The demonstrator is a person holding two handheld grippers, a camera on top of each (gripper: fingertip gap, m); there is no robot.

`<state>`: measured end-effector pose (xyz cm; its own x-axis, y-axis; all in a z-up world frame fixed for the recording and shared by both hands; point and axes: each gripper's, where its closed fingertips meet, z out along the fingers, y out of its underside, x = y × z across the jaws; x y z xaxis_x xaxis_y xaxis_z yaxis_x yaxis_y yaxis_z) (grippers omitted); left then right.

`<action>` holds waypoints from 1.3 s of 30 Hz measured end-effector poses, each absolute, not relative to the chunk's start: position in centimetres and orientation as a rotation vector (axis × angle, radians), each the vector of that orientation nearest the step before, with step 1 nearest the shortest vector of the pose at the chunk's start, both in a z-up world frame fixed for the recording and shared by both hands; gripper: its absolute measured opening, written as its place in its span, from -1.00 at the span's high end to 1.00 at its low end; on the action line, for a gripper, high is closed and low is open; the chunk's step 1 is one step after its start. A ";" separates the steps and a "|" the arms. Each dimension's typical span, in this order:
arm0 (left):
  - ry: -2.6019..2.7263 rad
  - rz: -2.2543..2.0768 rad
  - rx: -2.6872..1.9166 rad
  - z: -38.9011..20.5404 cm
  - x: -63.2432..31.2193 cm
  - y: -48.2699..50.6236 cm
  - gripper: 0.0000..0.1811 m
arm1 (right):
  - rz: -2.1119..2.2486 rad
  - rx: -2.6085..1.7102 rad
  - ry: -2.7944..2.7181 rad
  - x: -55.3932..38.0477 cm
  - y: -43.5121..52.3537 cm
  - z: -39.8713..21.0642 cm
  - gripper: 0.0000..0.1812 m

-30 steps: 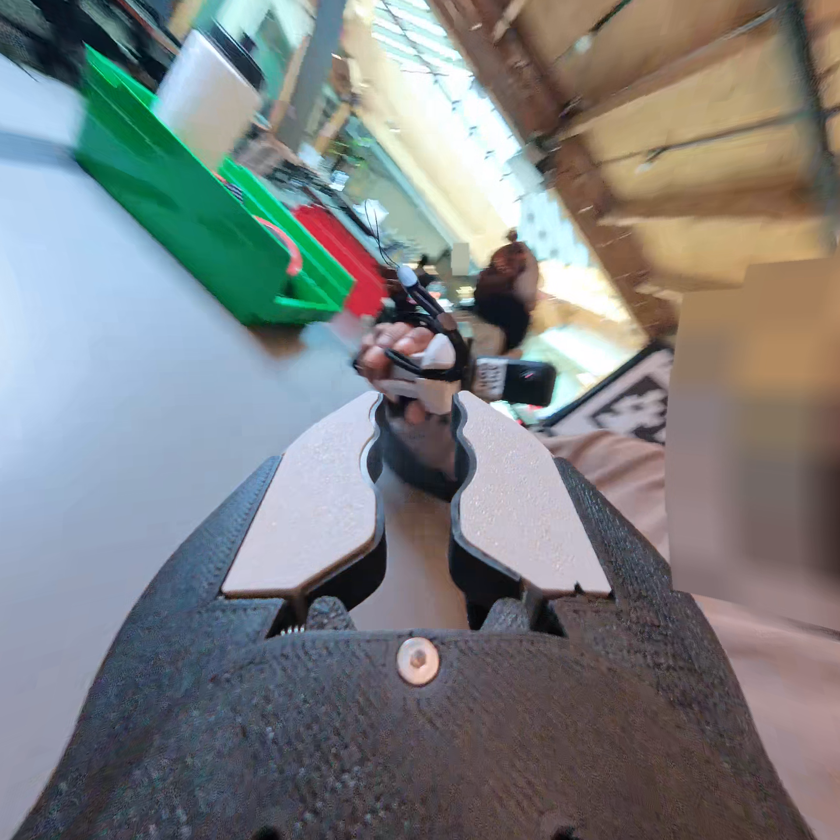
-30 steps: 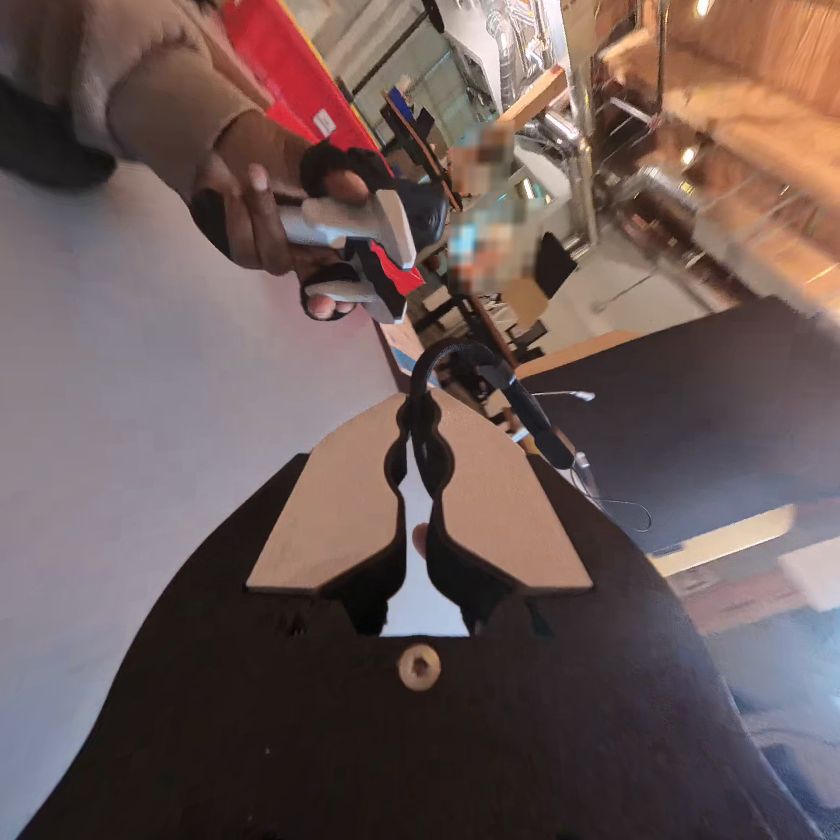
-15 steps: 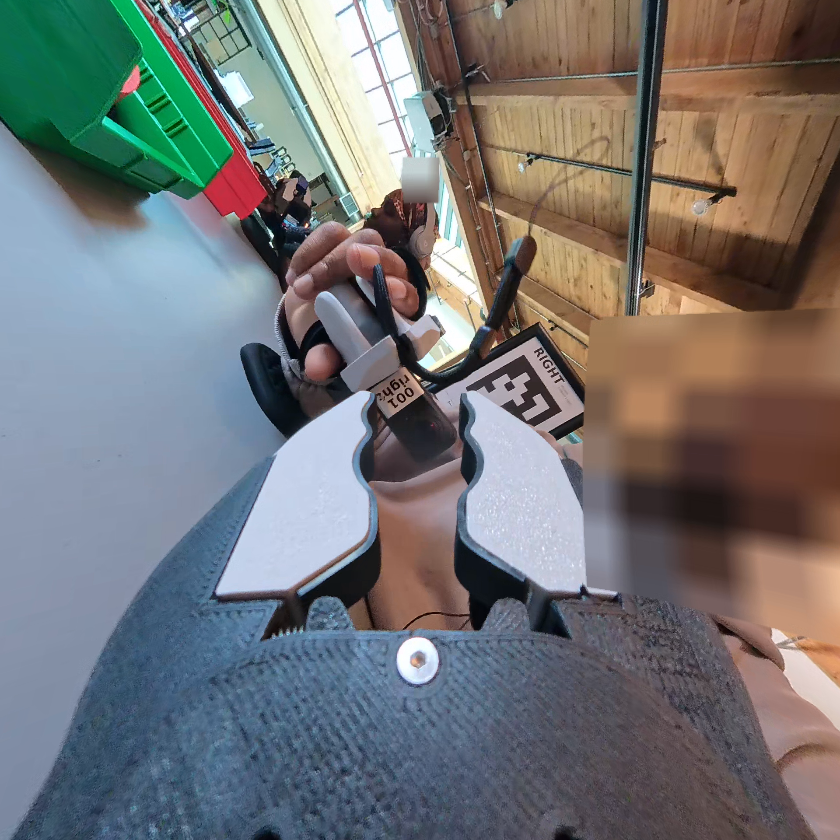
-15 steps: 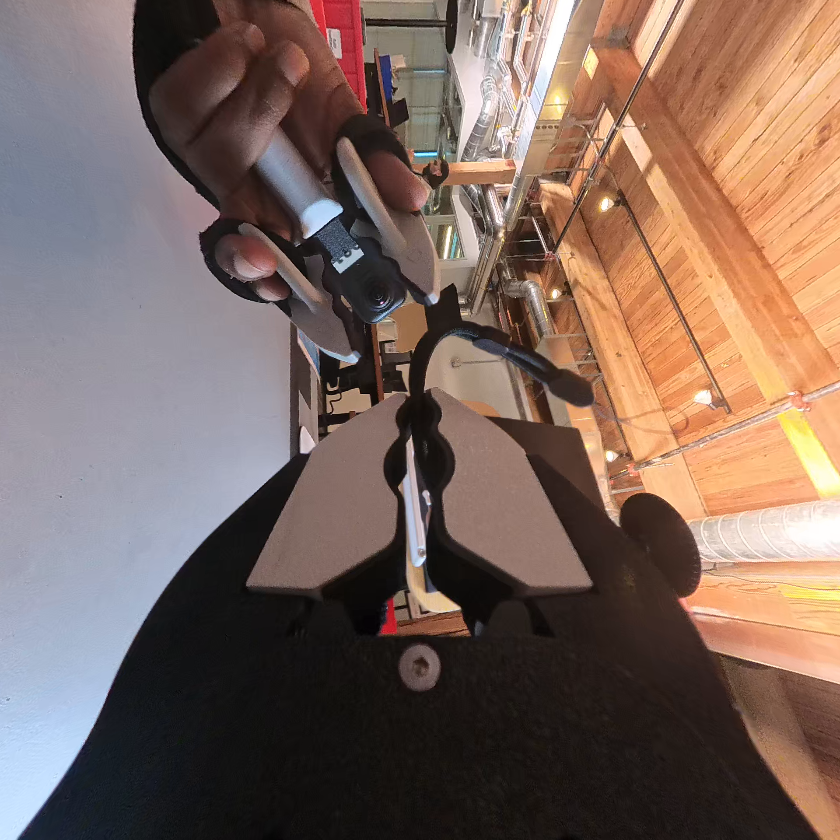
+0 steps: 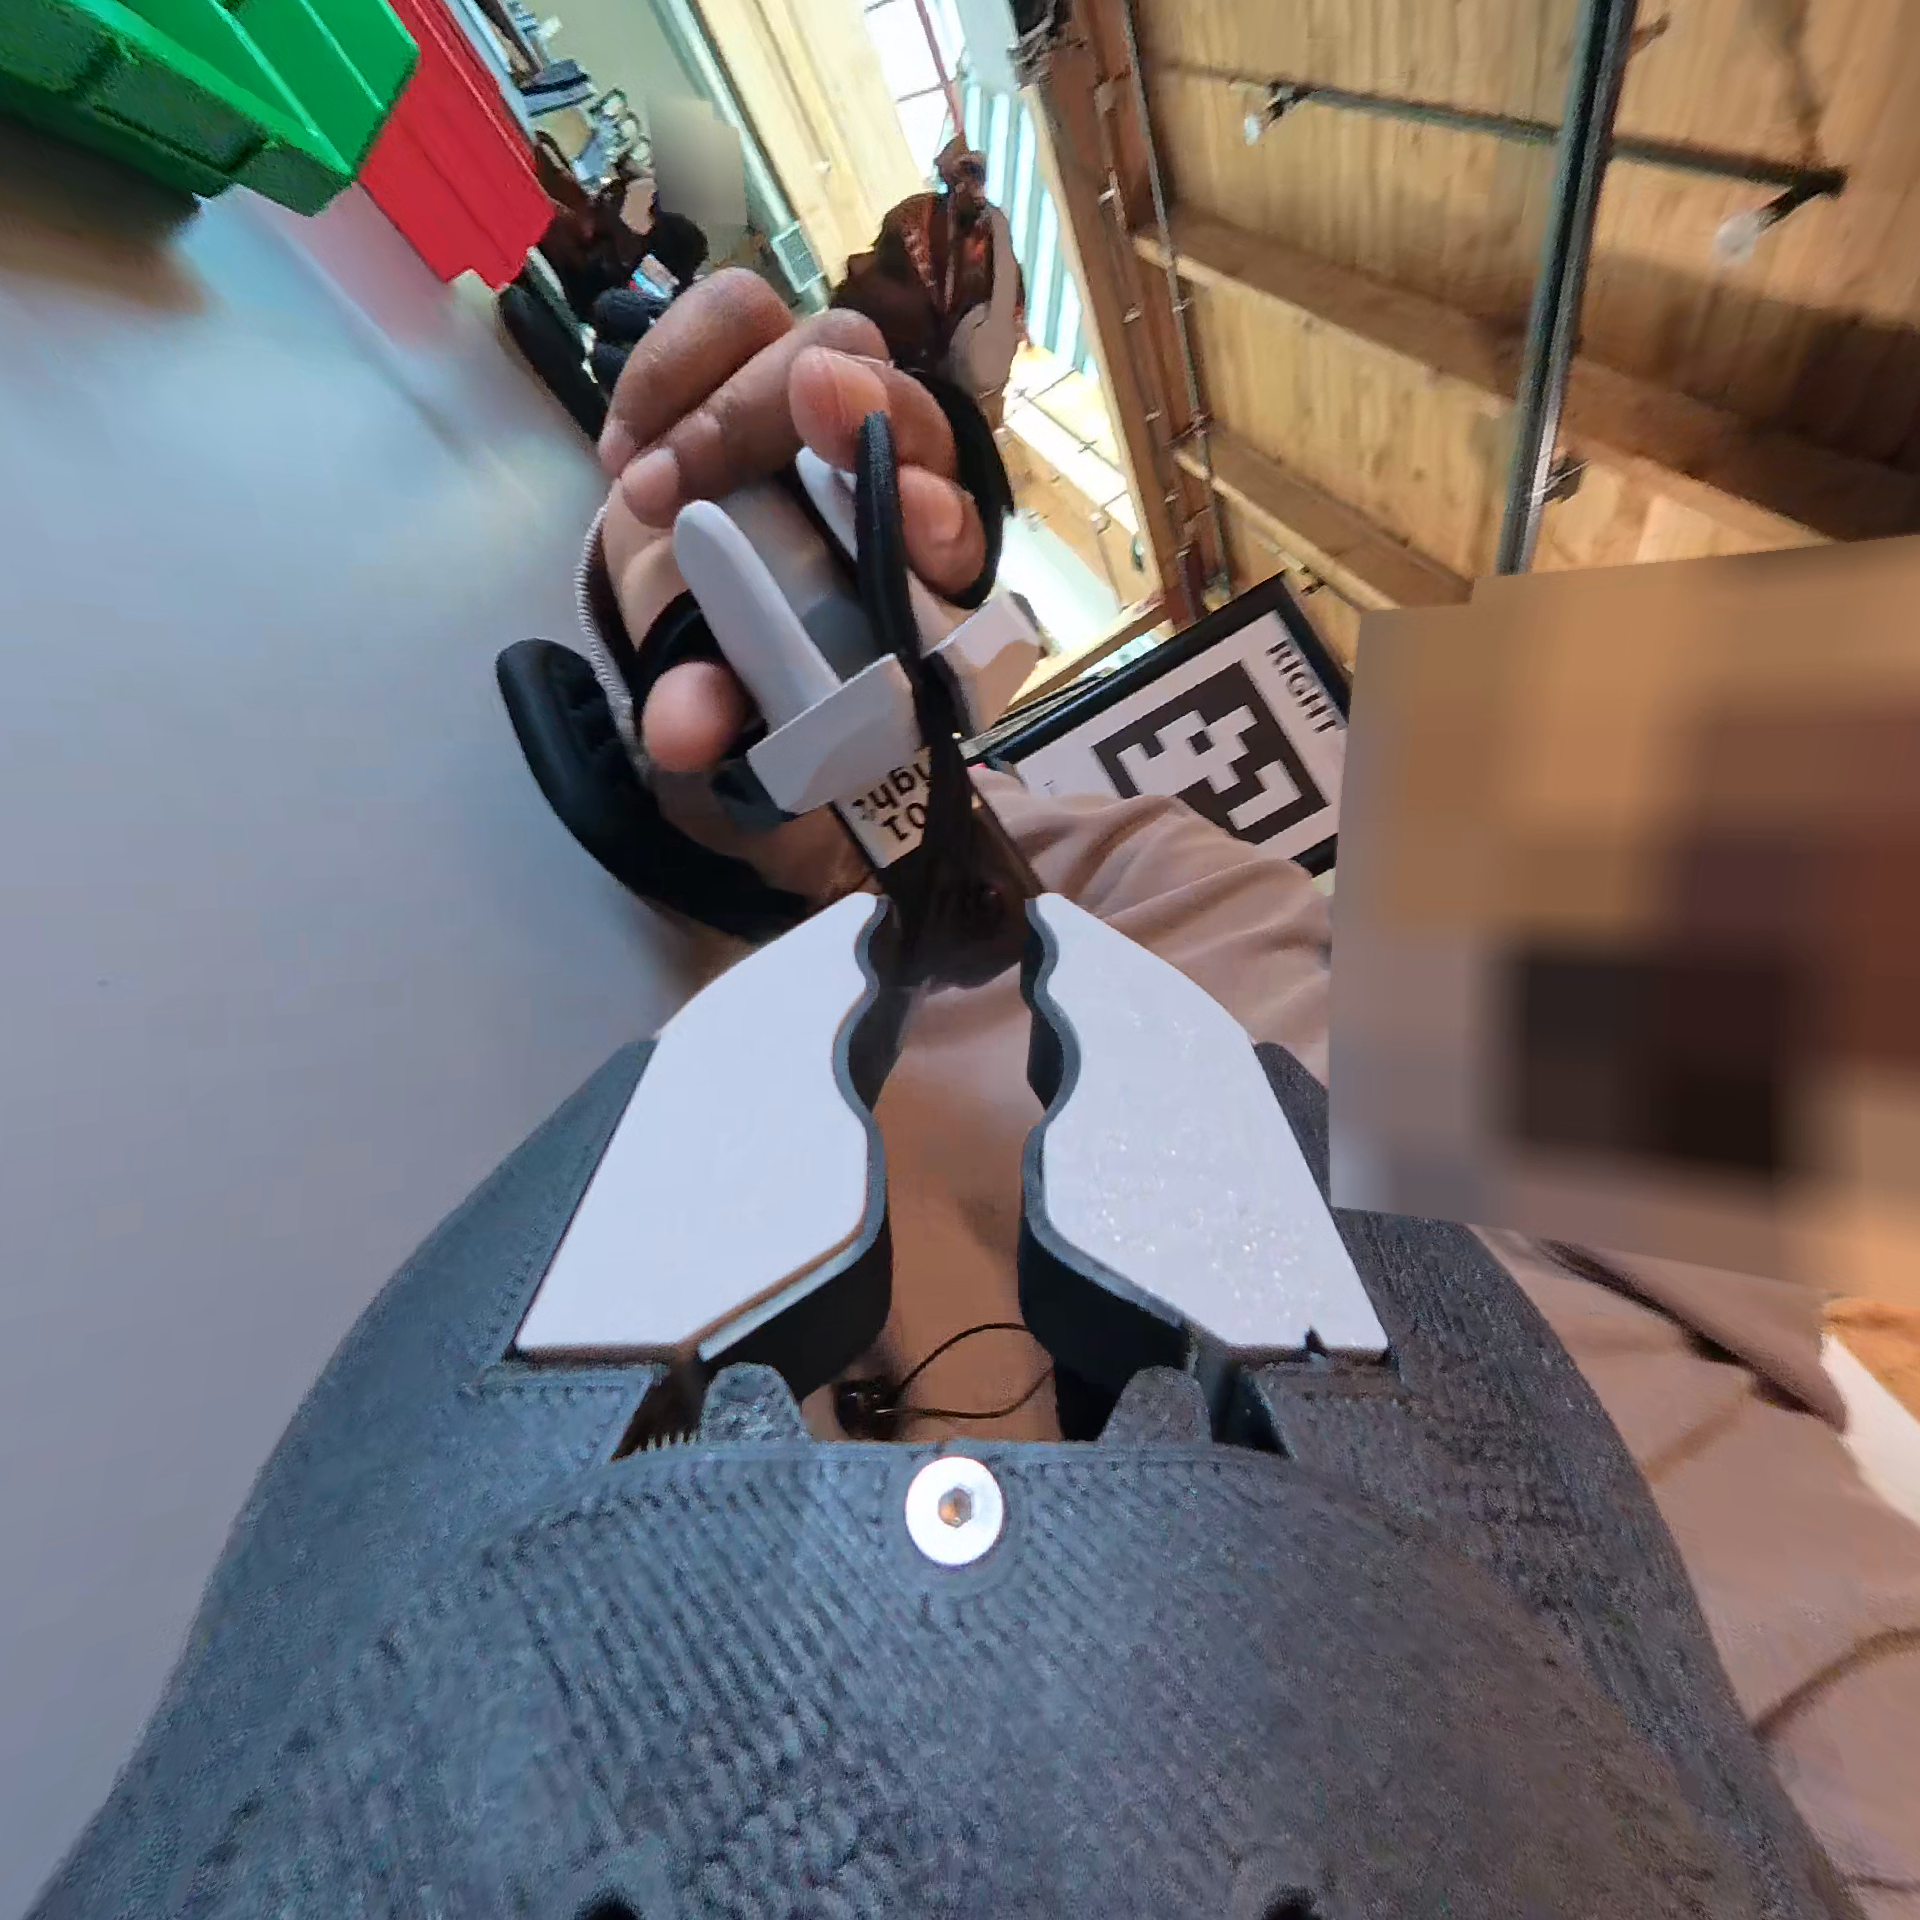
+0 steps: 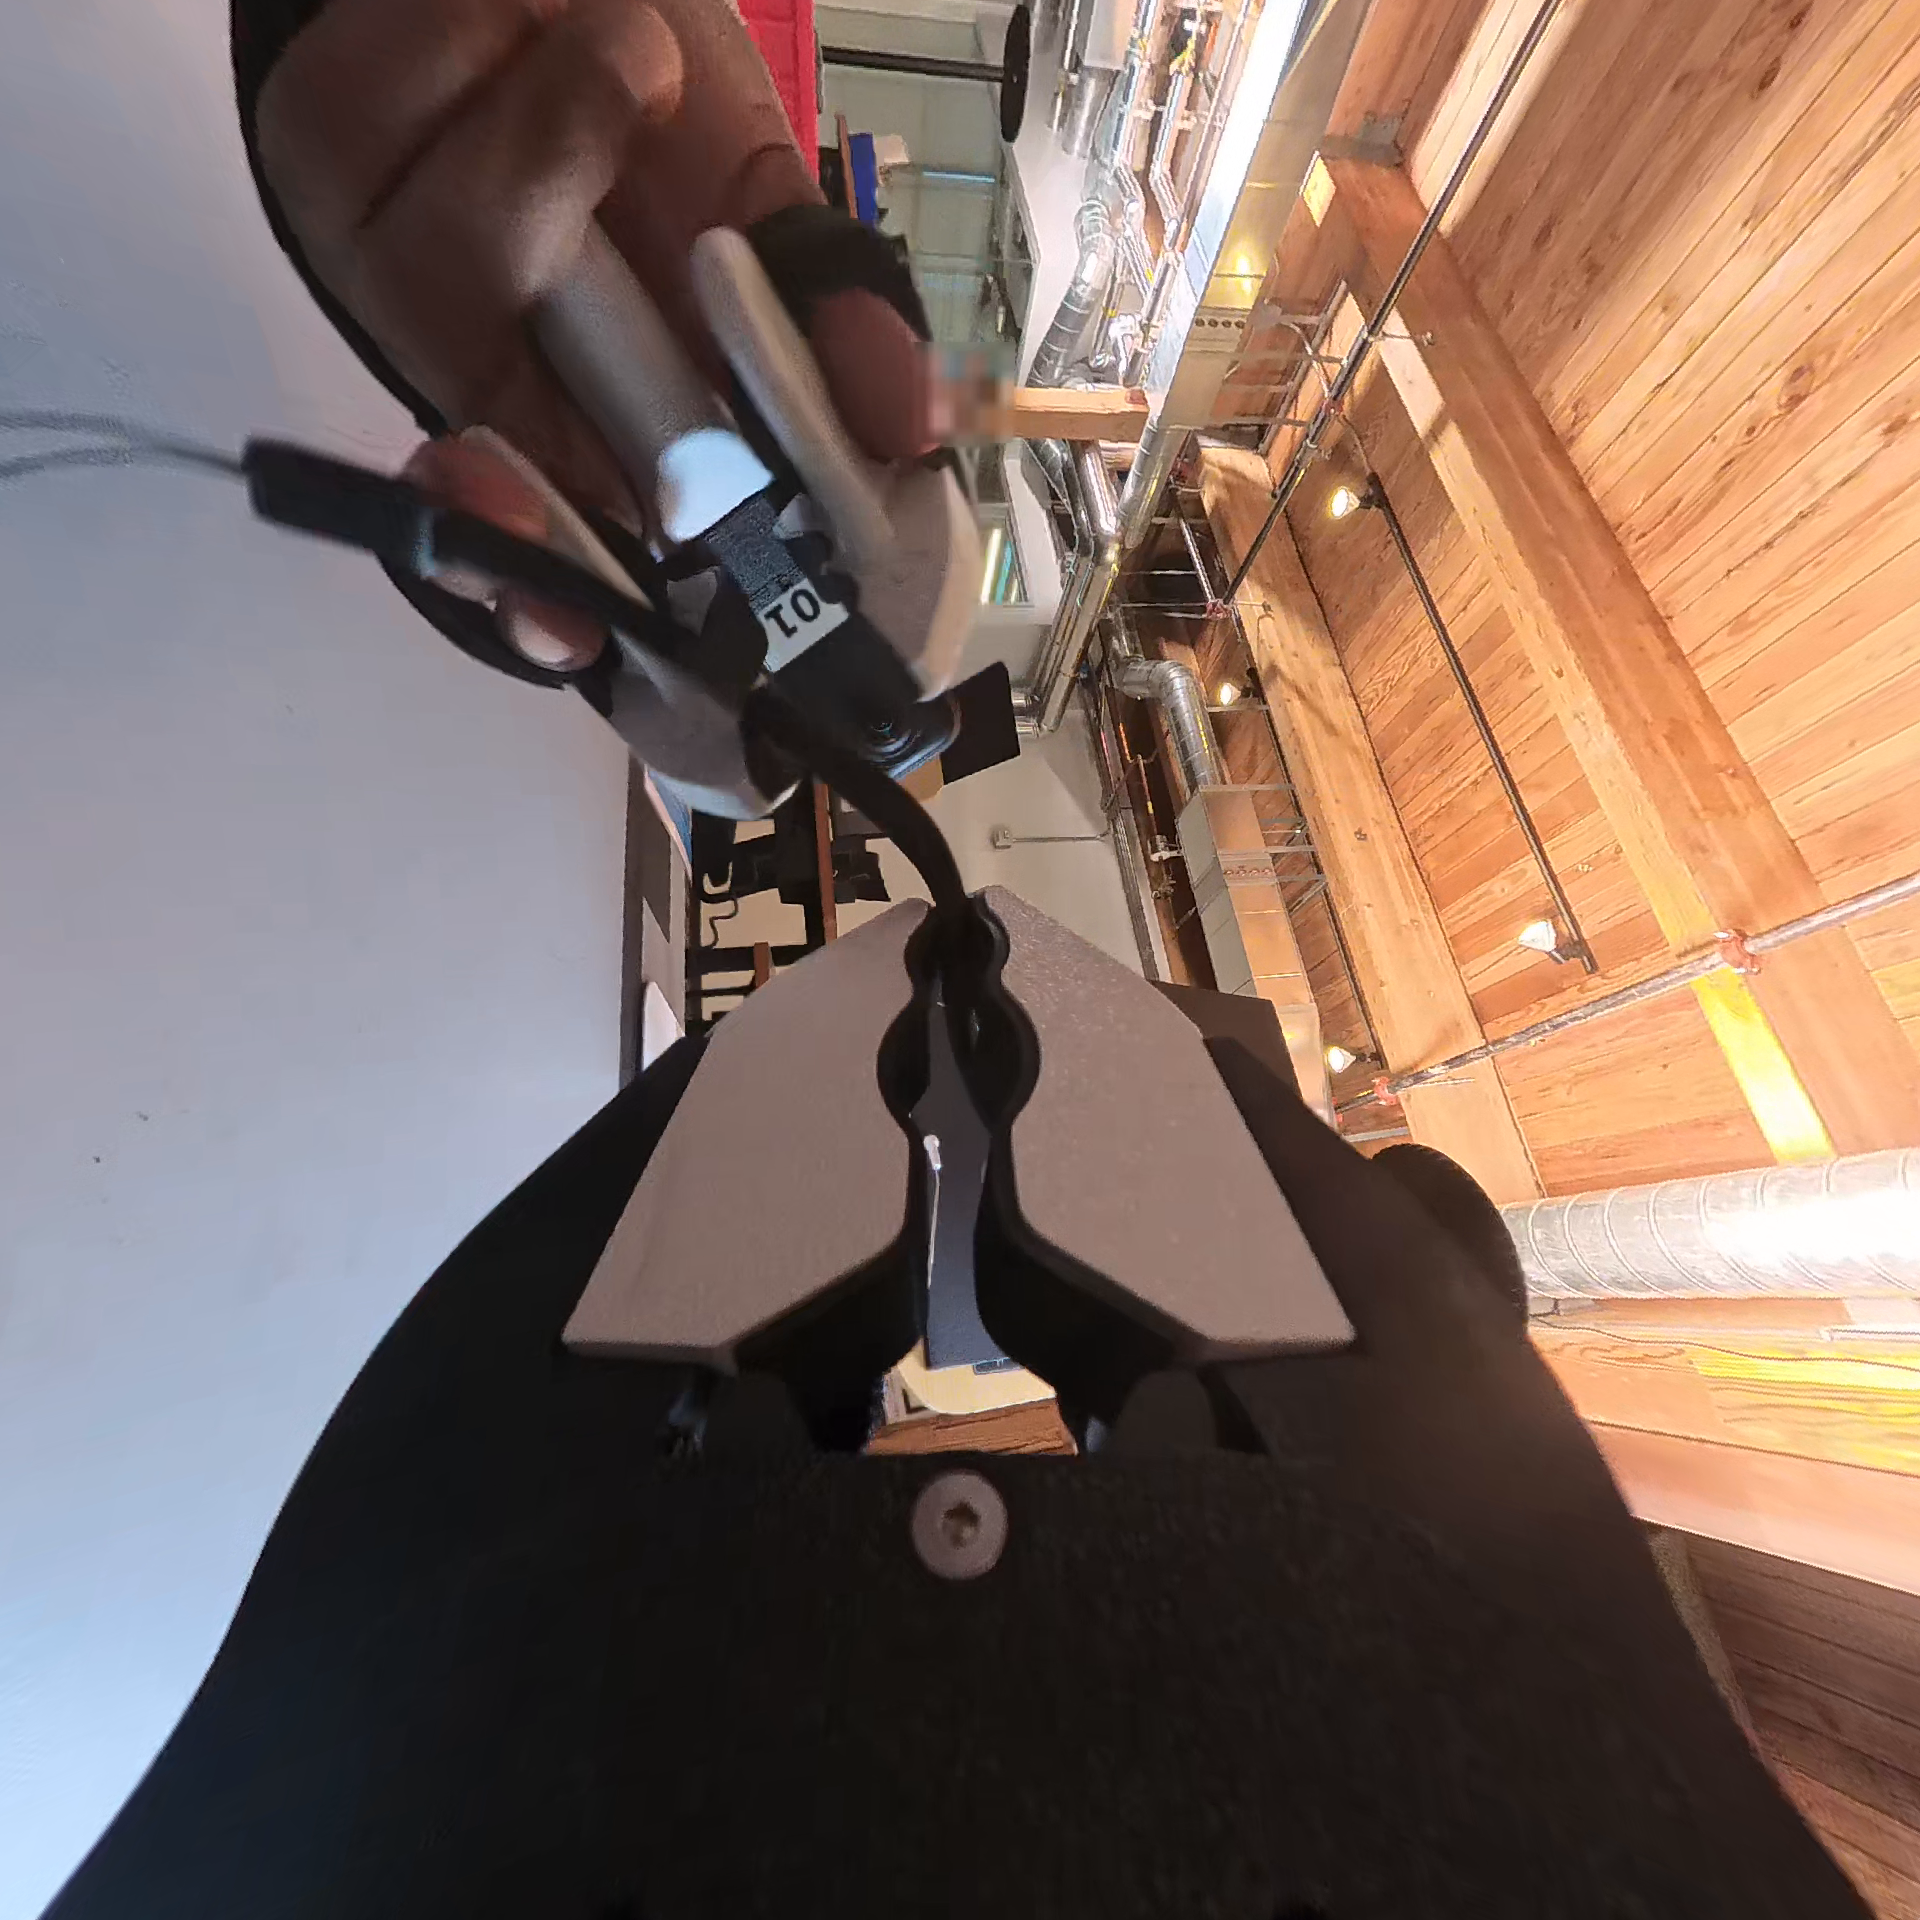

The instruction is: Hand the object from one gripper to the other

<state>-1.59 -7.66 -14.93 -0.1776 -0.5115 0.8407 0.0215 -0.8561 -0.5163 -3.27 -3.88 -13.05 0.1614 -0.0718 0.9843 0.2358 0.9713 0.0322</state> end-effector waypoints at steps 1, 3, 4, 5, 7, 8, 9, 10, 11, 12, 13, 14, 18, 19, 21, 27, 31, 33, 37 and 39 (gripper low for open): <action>0.584 -2.052 -1.752 -15.2 -1.4 -7.7 0.79 | -0.213 -0.142 -1.390 -3.3 -4.0 -12.9 0.96; 0.633 -1.989 -1.753 -15.4 -1.4 -7.7 0.93 | -0.204 -0.146 -1.385 -3.3 -4.3 -12.7 0.96; 0.662 -1.960 -1.744 -15.4 -1.4 -7.8 0.94 | -0.195 -0.160 -1.386 -3.3 -4.2 -12.7 0.96; 0.697 -1.911 -1.747 -15.4 -1.4 -7.8 0.95 | -0.173 -0.183 -1.387 -3.3 -4.1 -12.7 0.95; 0.771 -1.725 -1.759 -15.8 -1.5 -7.4 0.96 | -0.097 -0.279 -1.378 -3.2 -3.3 -12.6 0.91; 0.818 -1.623 -1.763 -15.9 -1.7 -7.2 0.96 | -0.035 -0.355 -1.385 -3.1 -2.7 -12.7 0.86; 0.858 -1.518 -1.759 -15.9 -1.9 -7.0 0.96 | 0.042 -0.435 -1.378 -2.8 -2.0 -12.6 0.80; 0.882 -1.408 -1.749 -15.9 -2.2 -6.5 0.96 | 0.138 -0.518 -1.362 -2.6 -1.5 -12.3 0.76; 0.901 -1.301 -1.739 -15.8 -2.7 -6.0 0.96 | 0.249 -0.605 -1.349 -2.3 -1.1 -12.1 0.71; 0.908 -1.193 -1.722 -15.6 -3.2 -5.4 0.96 | 0.378 -0.707 -1.319 -2.1 -0.6 -11.8 0.67; 0.914 -1.090 -1.698 -15.4 -3.7 -4.9 0.96 | 0.533 -0.806 -1.294 -1.9 -0.3 -11.6 0.63; 0.928 -0.989 -1.672 -15.2 -4.3 -4.4 0.96 | 0.695 -0.899 -1.268 -1.8 -0.2 -11.5 0.61; 1.003 -0.596 -1.542 -14.5 -5.8 -3.2 0.96 | 1.300 -1.185 -1.237 -1.9 -1.1 -12.2 0.59; 1.024 -0.517 -1.505 -14.3 -5.9 -3.2 0.96 | 1.444 -1.241 -1.228 -2.1 -1.7 -12.5 0.59; 1.108 -0.291 -1.420 -14.3 -6.1 -3.2 0.96 | 1.831 -1.349 -1.173 -2.3 -3.1 -12.3 0.54; 1.318 0.280 -1.150 -14.6 -6.6 -3.4 0.96 | 2.285 -1.606 -0.969 -2.6 -2.7 -13.4 0.46; 1.462 0.509 -0.961 -15.3 -6.2 -4.2 0.96 | 2.309 -1.625 -1.021 -2.8 -3.7 -13.4 0.39; 1.508 0.558 -0.901 -15.5 -6.0 -4.7 0.97 | 2.337 -1.607 -1.038 -2.4 -3.8 -13.1 0.37; 1.550 0.576 -0.836 -15.3 -5.3 -5.7 0.96 | 2.330 -1.604 -1.078 -1.7 -3.3 -13.1 0.38; 1.567 0.581 -0.803 -15.2 -4.6 -6.4 0.97 | 2.300 -1.630 -1.155 -1.6 -3.9 -13.7 0.40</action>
<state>-4.55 -6.36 -15.21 -0.0394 -0.1677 -0.9850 -0.7694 0.6341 -0.0772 -1.61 -3.90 -13.71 -0.4243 0.4764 -0.7701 0.3332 -0.7086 -0.6220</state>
